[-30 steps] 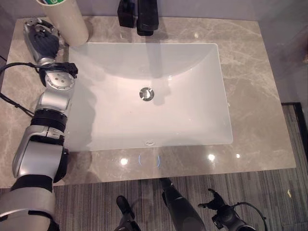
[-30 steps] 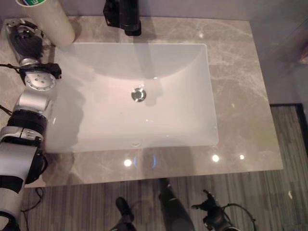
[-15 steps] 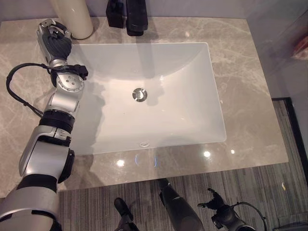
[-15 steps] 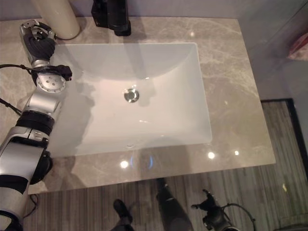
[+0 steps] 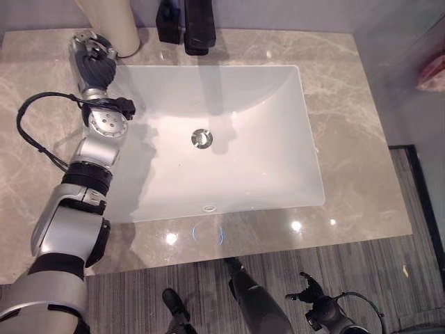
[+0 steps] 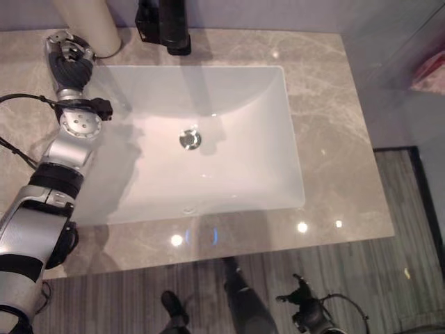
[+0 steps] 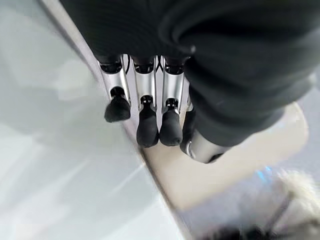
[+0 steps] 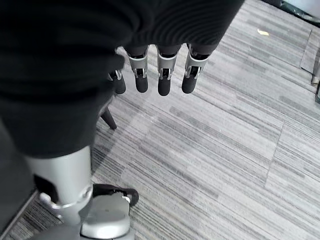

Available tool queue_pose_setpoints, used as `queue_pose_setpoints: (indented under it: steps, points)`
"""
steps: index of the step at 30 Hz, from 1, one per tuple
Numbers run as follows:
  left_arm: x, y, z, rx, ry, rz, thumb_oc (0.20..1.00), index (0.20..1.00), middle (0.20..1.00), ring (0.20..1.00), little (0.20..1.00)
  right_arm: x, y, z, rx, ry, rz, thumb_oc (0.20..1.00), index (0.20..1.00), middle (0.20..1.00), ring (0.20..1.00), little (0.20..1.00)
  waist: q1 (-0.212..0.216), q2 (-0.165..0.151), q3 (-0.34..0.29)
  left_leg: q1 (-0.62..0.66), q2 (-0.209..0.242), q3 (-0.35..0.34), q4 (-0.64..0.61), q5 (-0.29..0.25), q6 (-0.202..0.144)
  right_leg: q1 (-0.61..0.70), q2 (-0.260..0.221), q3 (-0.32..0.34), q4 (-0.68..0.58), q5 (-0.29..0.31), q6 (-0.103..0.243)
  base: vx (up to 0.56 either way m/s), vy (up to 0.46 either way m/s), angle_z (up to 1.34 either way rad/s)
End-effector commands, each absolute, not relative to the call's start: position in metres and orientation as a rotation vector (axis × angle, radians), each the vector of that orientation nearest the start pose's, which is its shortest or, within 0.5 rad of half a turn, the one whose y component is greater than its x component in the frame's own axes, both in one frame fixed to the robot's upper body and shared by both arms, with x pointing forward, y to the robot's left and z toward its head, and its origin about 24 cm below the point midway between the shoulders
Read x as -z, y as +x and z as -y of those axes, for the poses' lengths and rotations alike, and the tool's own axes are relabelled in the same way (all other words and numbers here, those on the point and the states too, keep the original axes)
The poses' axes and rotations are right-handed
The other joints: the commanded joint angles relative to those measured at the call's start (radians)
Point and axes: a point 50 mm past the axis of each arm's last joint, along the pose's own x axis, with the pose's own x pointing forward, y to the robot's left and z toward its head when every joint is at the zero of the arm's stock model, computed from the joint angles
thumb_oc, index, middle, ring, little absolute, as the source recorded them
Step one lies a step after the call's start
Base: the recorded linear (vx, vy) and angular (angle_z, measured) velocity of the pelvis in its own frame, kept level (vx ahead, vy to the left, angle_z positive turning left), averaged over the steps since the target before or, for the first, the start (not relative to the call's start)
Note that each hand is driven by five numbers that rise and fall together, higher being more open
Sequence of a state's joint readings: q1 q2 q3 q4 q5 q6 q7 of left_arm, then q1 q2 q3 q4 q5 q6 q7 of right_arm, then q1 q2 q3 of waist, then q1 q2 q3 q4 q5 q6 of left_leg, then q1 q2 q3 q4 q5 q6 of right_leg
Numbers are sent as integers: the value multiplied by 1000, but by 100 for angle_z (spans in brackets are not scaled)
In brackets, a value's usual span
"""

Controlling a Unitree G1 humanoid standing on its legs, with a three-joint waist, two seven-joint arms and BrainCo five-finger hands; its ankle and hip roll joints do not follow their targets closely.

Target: Put brush and paste in cup on sink, flatten towel.

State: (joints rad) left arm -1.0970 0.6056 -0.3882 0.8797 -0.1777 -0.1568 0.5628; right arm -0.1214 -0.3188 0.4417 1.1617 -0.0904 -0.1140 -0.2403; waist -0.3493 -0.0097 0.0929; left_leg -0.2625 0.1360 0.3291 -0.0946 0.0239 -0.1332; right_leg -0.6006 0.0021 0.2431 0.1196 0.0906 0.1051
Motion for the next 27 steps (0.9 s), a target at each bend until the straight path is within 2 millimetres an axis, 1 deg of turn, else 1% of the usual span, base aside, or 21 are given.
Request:
queue_pose_setpoints:
  steps: [1,5,8,9,11,12,14,16,17,18,19,20,21,22,23,24,25,26,27]
  points:
    - [-231,402,-223,-449,503,403,200,200,200,200,200,132,154,249,-18,-744,-889,1000,1000,1000,1000,1000,-34,15,43,256,-31,-35,7,-114,-25,-62,-3,-12,-174,255,64,-35,17,3]
    - [-234,402,-216,-415,491,424,200,200,200,200,200,133,150,252,-20,-762,-912,1000,1000,1000,1000,1000,-30,21,54,260,-39,-43,7,-116,-22,-57,-12,-13,-177,261,66,-38,11,1]
    - [-234,401,-216,-406,484,433,200,200,200,200,200,134,147,253,-19,-764,-926,1000,1000,1000,1000,1000,-29,19,61,259,-48,-53,7,-111,-21,-57,-24,-15,-179,267,65,-24,-1,-1]
    - [-234,401,-215,-407,469,434,200,200,200,200,200,135,146,254,-16,-764,-933,1000,1000,1000,1000,1000,-24,24,64,263,-46,-53,7,-116,-20,-51,-22,-17,-179,265,66,0,0,0]
    - [-233,399,-207,-386,414,461,200,200,200,200,200,135,147,254,-4,-757,-937,1000,1000,1000,1000,1000,-20,19,64,261,-53,-63,7,-111,-17,-47,-30,-24,-181,272,66,0,0,0]
    - [-232,398,-207,-386,413,460,200,200,200,200,200,135,146,255,-3,-757,-938,1000,1000,1000,1000,1000,-18,23,66,265,-49,-62,7,-116,-17,-45,-26,-25,-181,269,67,-13,-8,6]
    - [-226,394,-197,-343,366,482,200,200,200,200,200,135,145,255,7,-750,-942,1000,1000,1000,1000,1000,-14,18,61,267,-53,-73,7,-111,-15,-36,-36,-33,-181,271,65,-21,-14,6]
    - [-218,387,-186,-289,313,510,200,200,200,200,200,136,141,258,23,-740,-956,1000,1000,1000,1000,1000,-6,17,54,277,-53,-88,7,-111,-12,-18,-45,-44,-179,265,65,0,0,0]
    - [-213,377,-169,-201,262,558,200,200,200,200,200,136,136,263,49,-735,-975,1000,1000,1000,1000,1000,11,23,50,293,-48,-106,7,-118,-9,9,-50,-60,-177,255,66,-2,-20,10]
    - [-209,371,-164,-164,249,570,200,200,200,200,200,136,134,266,62,-729,-990,1000,1000,1000,1000,1000,17,19,45,294,-53,-117,7,-114,-7,20,-61,-67,-178,255,66,-10,-14,21]
    - [-208,371,-165,-164,249,568,200,200,200,200,200,137,133,266,62,-729,-991,1000,1000,1000,1000,1000,15,20,45,295,-52,-119,7,-114,-6,23,-62,-69,-178,255,66,-25,-11,32]
    - [-202,361,-157,-94,211,589,200,200,200,200,200,138,127,268,73,-718,-1012,1000,1000,1000,1000,1000,28,19,36,307,-54,-134,7,-116,-4,48,-73,-81,-178,249,68,-15,5,45]
    - [-201,360,-157,-94,210,587,200,200,200,200,200,138,127,268,72,-718,-1013,1000,1000,1000,1000,1000,26,19,36,309,-54,-136,7,-116,-3,50,-74,-82,-179,249,68,-20,22,39]
    - [-196,348,-152,-7,218,612,200,200,200,200,200,140,121,269,76,-709,-1037,1000,1000,1000,1000,1000,38,22,26,325,-51,-146,7,-118,0,78,-80,-94,-179,240,69,-2,31,36]
    - [-189,342,-152,29,203,599,200,200,200,200,200,141,117,269,69,-712,-1054,1000,1000,1000,1000,1000,43,24,16,336,-51,-150,7,-119,2,95,-83,-100,-180,236,70,10,49,23]
    - [-187,334,-151,80,208,610,200,200,200,200,200,142,115,270,68,-716,-1068,1000,1000,1000,1000,1000,49,26,5,347,-51,-156,7,-121,6,112,-84,-104,-180,231,71,4,54,21]
    - [-178,324,-155,122,184,592,200,200,200,200,200,144,112,269,57,-708,-1081,1000,1000,1000,1000,1000,61,28,-13,360,-52,-166,7,-122,11,135,-90,-110,-180,225,72,0,42,17]
    - [-178,323,-155,122,184,590,200,200,200,200,200,144,112,269,56,-709,-1082,1000,1000,1000,1000,1000,59,28,-13,361,-52,-166,7,-123,11,136,-90,-110,-180,225,72,-27,46,21]
    - [-173,318,-156,142,171,581,206,206,206,206,206,144,113,268,53,-707,-1080,1000,1000,1000,1000,1000,65,29,-22,368,-53,-167,7,-125,14,146,-92,-113,-180,221,73,-33,46,22]
